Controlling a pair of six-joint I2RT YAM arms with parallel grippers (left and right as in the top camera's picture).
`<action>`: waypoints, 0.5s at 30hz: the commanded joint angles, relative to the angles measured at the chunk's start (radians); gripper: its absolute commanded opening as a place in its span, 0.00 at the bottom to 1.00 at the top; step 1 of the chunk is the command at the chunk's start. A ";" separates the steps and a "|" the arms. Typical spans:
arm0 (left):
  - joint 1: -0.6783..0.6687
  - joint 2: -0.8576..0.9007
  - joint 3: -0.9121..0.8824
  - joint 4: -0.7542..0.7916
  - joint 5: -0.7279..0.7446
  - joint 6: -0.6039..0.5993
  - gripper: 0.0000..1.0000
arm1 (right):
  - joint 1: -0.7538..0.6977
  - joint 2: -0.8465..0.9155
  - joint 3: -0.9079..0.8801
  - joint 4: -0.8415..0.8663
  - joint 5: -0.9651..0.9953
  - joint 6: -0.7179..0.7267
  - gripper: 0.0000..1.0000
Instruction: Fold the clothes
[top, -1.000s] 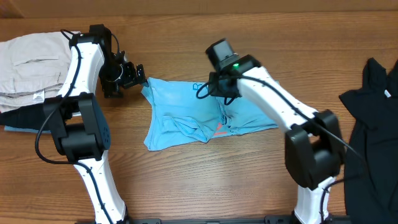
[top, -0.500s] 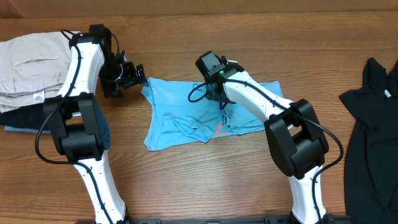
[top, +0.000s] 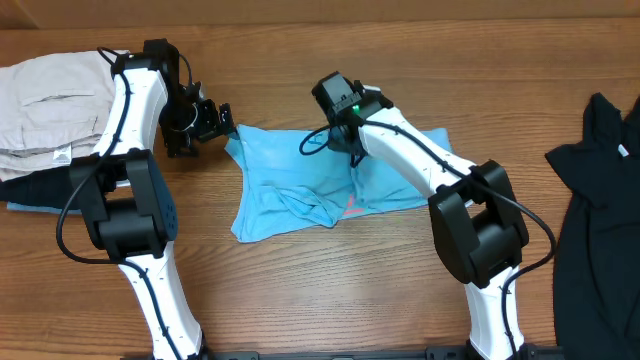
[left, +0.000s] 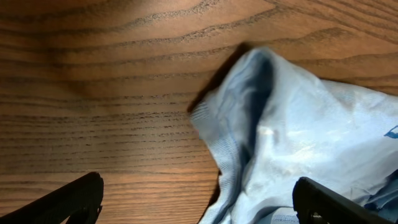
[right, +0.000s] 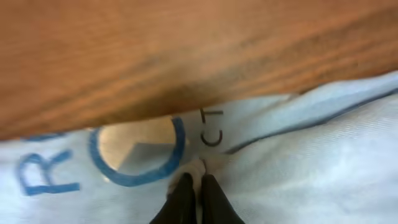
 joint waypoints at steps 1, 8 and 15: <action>-0.006 -0.025 0.016 -0.002 -0.006 0.011 1.00 | 0.000 0.000 0.056 0.017 0.011 -0.006 0.06; -0.006 -0.025 0.016 -0.002 -0.007 0.011 1.00 | -0.018 -0.014 0.075 0.023 0.011 -0.166 0.75; -0.006 -0.025 0.016 -0.002 -0.006 0.011 1.00 | -0.350 -0.180 0.137 -0.217 -0.377 -0.504 0.72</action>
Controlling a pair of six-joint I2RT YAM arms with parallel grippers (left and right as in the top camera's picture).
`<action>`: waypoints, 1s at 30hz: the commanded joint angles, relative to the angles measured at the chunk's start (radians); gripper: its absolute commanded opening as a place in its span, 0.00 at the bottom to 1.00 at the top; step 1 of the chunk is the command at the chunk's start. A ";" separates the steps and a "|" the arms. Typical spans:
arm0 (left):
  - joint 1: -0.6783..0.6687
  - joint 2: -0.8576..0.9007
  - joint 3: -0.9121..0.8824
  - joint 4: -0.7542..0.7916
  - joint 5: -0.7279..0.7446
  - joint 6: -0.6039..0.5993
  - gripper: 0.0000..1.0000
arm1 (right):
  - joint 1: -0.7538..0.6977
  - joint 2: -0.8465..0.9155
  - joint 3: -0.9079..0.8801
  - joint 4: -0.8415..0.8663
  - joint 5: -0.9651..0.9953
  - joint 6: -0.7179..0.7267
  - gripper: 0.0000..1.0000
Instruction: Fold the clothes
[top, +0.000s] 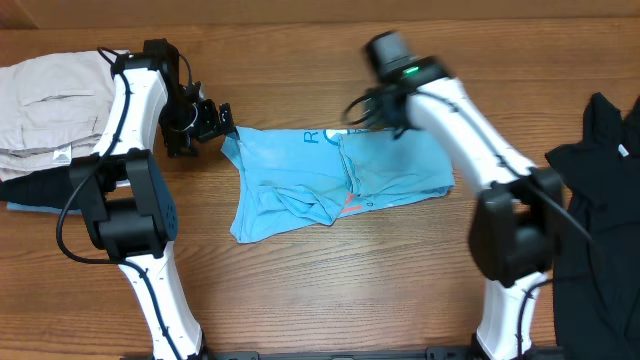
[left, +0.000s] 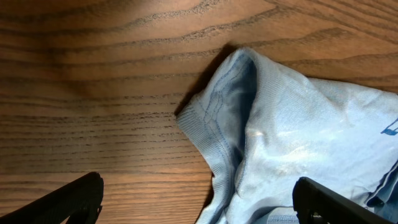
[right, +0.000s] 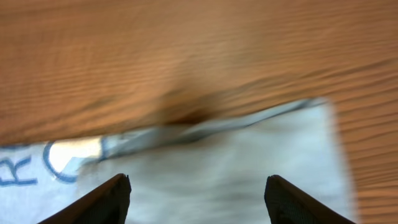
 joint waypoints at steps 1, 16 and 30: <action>-0.006 -0.025 0.016 -0.002 -0.006 0.011 1.00 | -0.188 -0.079 0.034 -0.090 -0.293 -0.266 0.72; -0.006 -0.025 0.016 -0.002 -0.006 0.011 1.00 | -0.486 -0.077 -0.565 0.268 -0.790 -0.502 0.71; -0.006 -0.025 0.016 -0.002 -0.006 0.011 1.00 | -0.543 -0.078 -0.572 0.365 -0.802 -0.501 0.04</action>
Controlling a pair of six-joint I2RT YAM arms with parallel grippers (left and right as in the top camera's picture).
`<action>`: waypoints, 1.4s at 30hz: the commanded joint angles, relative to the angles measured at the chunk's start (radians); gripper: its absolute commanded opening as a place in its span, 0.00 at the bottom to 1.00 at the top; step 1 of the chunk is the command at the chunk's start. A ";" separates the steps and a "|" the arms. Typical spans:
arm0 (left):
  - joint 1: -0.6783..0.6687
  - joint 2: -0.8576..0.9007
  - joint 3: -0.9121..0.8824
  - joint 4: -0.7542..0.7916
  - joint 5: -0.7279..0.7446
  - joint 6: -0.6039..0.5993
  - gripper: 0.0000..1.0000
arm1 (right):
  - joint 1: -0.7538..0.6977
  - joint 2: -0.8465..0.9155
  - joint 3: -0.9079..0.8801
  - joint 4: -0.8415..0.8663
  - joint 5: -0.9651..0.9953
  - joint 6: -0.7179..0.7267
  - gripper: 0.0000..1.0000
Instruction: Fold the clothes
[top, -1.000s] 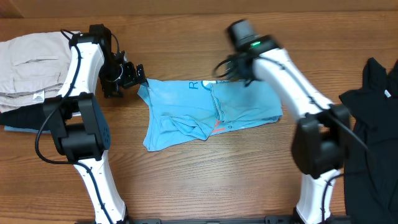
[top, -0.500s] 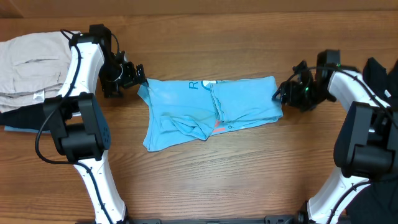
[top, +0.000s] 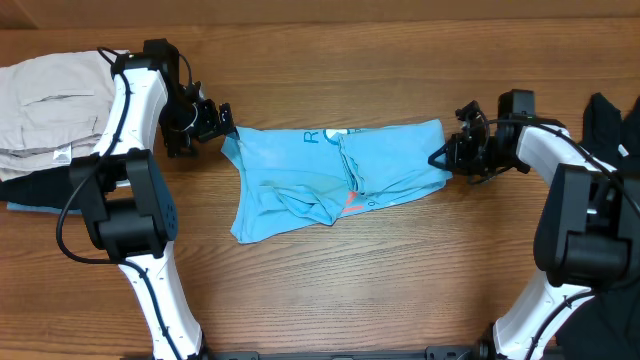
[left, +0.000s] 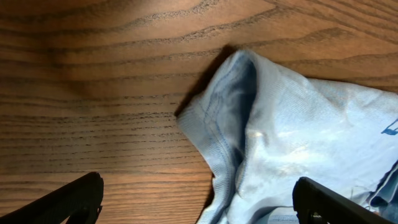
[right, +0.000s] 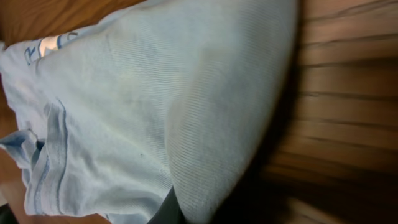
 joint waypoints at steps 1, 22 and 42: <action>-0.006 -0.025 0.016 -0.002 -0.006 0.011 1.00 | -0.097 -0.012 0.004 0.016 0.005 -0.007 0.04; -0.006 -0.025 0.016 -0.002 -0.006 0.011 1.00 | -0.141 -0.089 0.670 -0.547 0.173 -0.045 0.04; -0.006 -0.025 0.016 -0.002 -0.006 0.011 1.00 | 0.620 -0.015 0.417 -0.469 0.509 -0.065 0.41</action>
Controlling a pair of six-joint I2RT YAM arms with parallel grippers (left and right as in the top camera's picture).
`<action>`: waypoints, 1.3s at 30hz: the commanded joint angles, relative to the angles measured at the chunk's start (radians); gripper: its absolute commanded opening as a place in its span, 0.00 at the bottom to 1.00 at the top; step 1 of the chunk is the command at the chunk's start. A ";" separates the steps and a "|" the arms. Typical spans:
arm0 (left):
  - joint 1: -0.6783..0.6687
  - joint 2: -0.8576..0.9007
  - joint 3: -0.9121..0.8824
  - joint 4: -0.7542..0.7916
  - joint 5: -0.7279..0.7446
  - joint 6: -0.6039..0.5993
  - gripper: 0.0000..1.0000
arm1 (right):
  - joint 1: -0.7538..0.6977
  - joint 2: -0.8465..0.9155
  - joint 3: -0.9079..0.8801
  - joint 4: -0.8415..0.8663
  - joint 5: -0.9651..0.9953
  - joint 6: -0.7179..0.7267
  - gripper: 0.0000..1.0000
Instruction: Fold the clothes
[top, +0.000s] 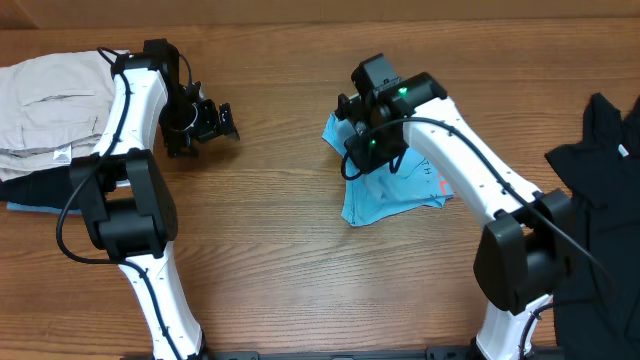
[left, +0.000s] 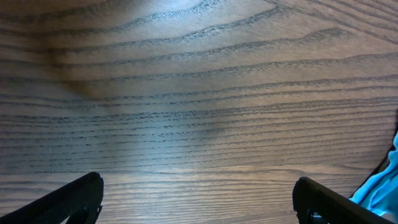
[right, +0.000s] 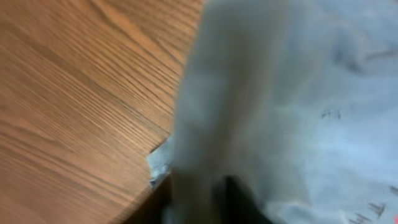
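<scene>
The light blue T-shirt (top: 400, 190) lies bunched up right of the table's middle, one part lifted at its upper left. There my right gripper (top: 362, 155) is shut on the cloth. In the right wrist view the blurred shirt (right: 298, 93) fills most of the frame and covers my gripper (right: 211, 199). My left gripper (top: 222, 122) stands open over bare wood at the far left, well apart from the shirt. Its fingers (left: 74, 196) show nothing between them, and only a sliver of the blue shirt (left: 387, 190) shows at the right edge.
Folded beige trousers (top: 45, 100) lie at the far left on top of a blue garment (top: 30, 206). A black garment (top: 600, 170) lies at the right edge of the wooden table (top: 280, 280).
The shirt lay spread from beside the left gripper to the right gripper at its right end. Now it is gathered right of centre, with the right gripper at its upper left. The left arm has not moved.
My right gripper was shut on the shirt's far edge near the print. Then it was open above the far edge further right. Then it was at the shirt's right end. Now it holds the bunched shirt mid-table. The left gripper stayed open in place throughout.
</scene>
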 joint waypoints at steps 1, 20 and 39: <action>-0.006 -0.025 0.016 -0.002 -0.006 0.011 1.00 | 0.005 0.020 -0.002 0.008 0.013 -0.025 0.44; -0.006 -0.025 0.016 -0.002 -0.006 0.011 1.00 | -0.170 -0.032 0.043 0.116 0.106 0.162 0.59; -0.311 -0.020 -0.015 0.299 0.301 -0.171 1.00 | -0.528 -0.032 0.043 0.111 0.173 0.266 1.00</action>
